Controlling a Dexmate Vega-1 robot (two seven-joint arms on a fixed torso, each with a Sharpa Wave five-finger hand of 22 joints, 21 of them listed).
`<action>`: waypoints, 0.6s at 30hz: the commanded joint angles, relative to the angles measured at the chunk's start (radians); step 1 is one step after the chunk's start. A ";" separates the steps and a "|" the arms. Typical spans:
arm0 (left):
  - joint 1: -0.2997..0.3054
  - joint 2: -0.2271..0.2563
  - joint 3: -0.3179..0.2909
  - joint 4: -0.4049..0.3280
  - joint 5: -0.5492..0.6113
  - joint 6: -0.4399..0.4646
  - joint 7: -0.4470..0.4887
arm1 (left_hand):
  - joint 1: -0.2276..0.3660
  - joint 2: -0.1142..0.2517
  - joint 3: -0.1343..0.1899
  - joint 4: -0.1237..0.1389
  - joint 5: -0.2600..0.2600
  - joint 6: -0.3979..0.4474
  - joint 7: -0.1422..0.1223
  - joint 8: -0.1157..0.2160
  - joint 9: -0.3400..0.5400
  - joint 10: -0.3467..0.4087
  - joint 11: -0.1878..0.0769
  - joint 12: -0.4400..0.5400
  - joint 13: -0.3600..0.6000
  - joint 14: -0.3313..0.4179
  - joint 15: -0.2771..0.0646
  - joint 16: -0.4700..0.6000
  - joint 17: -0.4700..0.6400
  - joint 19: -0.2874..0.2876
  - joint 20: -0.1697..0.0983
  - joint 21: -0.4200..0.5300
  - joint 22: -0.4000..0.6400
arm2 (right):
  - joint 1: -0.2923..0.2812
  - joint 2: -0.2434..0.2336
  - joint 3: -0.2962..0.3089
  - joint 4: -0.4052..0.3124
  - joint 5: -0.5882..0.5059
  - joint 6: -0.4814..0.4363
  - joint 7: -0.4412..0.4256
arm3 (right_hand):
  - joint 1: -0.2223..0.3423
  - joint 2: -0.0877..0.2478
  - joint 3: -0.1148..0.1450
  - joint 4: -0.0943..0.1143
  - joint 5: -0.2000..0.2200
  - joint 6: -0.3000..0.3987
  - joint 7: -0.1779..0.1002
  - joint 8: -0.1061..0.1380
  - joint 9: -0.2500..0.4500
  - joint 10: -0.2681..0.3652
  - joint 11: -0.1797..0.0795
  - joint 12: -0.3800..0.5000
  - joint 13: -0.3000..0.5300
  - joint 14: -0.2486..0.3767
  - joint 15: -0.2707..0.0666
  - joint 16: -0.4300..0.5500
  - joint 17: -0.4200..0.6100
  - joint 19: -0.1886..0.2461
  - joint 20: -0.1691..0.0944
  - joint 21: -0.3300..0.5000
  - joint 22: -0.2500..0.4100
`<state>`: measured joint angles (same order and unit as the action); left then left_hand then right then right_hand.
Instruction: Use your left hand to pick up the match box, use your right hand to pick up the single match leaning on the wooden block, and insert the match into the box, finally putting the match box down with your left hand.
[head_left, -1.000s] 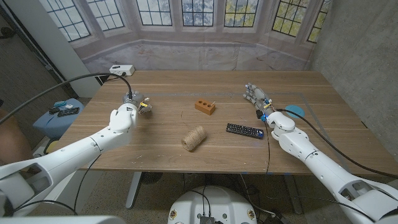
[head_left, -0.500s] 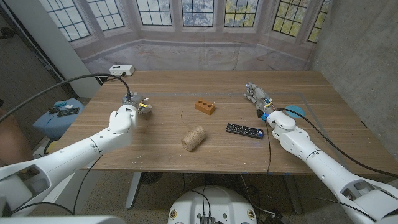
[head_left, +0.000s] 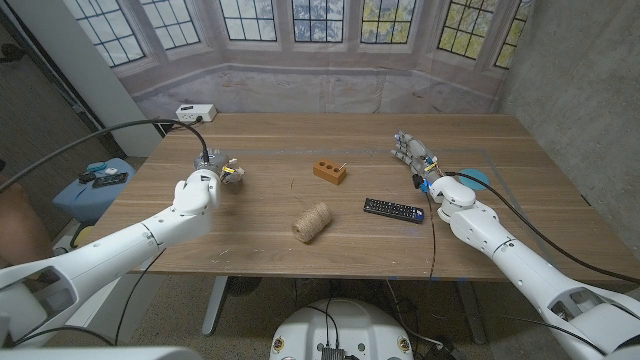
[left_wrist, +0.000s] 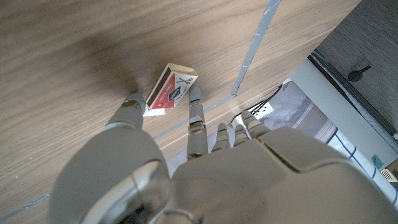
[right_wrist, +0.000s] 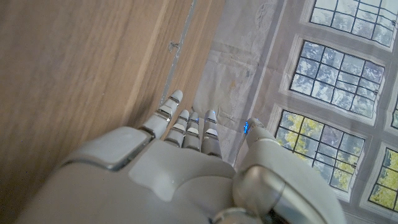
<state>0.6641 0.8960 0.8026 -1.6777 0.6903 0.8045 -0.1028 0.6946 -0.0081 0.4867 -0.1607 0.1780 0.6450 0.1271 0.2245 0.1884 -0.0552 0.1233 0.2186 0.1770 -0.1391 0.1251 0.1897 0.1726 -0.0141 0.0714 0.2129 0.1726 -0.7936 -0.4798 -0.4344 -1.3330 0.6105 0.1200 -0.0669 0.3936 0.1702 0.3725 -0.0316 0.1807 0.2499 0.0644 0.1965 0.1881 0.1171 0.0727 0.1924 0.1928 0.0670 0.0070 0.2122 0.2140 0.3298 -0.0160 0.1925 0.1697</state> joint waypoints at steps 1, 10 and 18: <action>-0.012 -0.001 0.012 0.027 -0.017 -0.037 0.022 | 0.011 0.001 0.001 0.002 0.005 0.011 -0.004 -0.002 0.005 0.007 0.000 -0.004 0.000 0.004 -0.004 -0.003 0.000 0.004 0.003 -0.006 0.001 | -0.009 -0.005 -0.001 -0.024 -0.005 -0.015 -0.024 | 0.002 0.001 0.002 -0.007 -0.002 0.002 0.006 0.000 0.004 -0.001 0.007 0.006 0.004 -0.002 0.002 0.008 0.003 0.002 0.006 0.005 0.003; -0.023 -0.001 0.012 0.047 -0.047 -0.078 0.006 | 0.020 -0.005 0.000 -0.003 0.006 -0.012 0.000 -0.015 0.005 -0.003 0.005 -0.013 0.000 -0.002 -0.002 -0.008 0.000 -0.001 0.007 -0.013 0.001 | -0.028 -0.013 0.004 -0.064 -0.009 -0.029 -0.056 | 0.002 0.001 0.002 -0.007 -0.002 0.002 0.006 -0.001 0.004 -0.001 0.005 0.006 0.004 -0.003 0.003 0.008 0.003 0.003 0.009 0.005 0.003; -0.007 0.013 -0.004 0.027 -0.073 -0.079 0.004 | 0.026 -0.011 -0.001 -0.005 0.005 -0.023 0.004 -0.020 0.006 -0.009 0.007 -0.017 0.000 -0.006 0.000 -0.010 0.000 -0.003 0.007 -0.015 0.001 | -0.041 -0.017 0.006 -0.090 -0.011 -0.037 -0.075 | 0.001 0.001 0.002 -0.007 -0.002 0.001 0.005 -0.001 0.004 -0.001 0.007 0.006 0.004 -0.003 0.004 0.009 0.004 0.003 0.009 0.005 0.003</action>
<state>0.6469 0.8971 0.8116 -1.6416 0.6511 0.7416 -0.0918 0.7114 -0.0105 0.4868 -0.1607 0.1781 0.6303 0.1304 0.2069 0.1883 -0.0591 0.1270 0.2051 0.1772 -0.1376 0.1236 0.1811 0.1726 -0.0142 0.0714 0.1977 0.1726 -0.8175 -0.4910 -0.4319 -1.3880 0.6027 0.0949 -0.1154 0.3936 0.1702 0.3697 -0.0344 0.1807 0.2499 0.0643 0.1965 0.1880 0.1171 0.0727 0.1925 0.1928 0.0670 0.0070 0.2122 0.2164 0.3298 -0.0160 0.1925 0.1697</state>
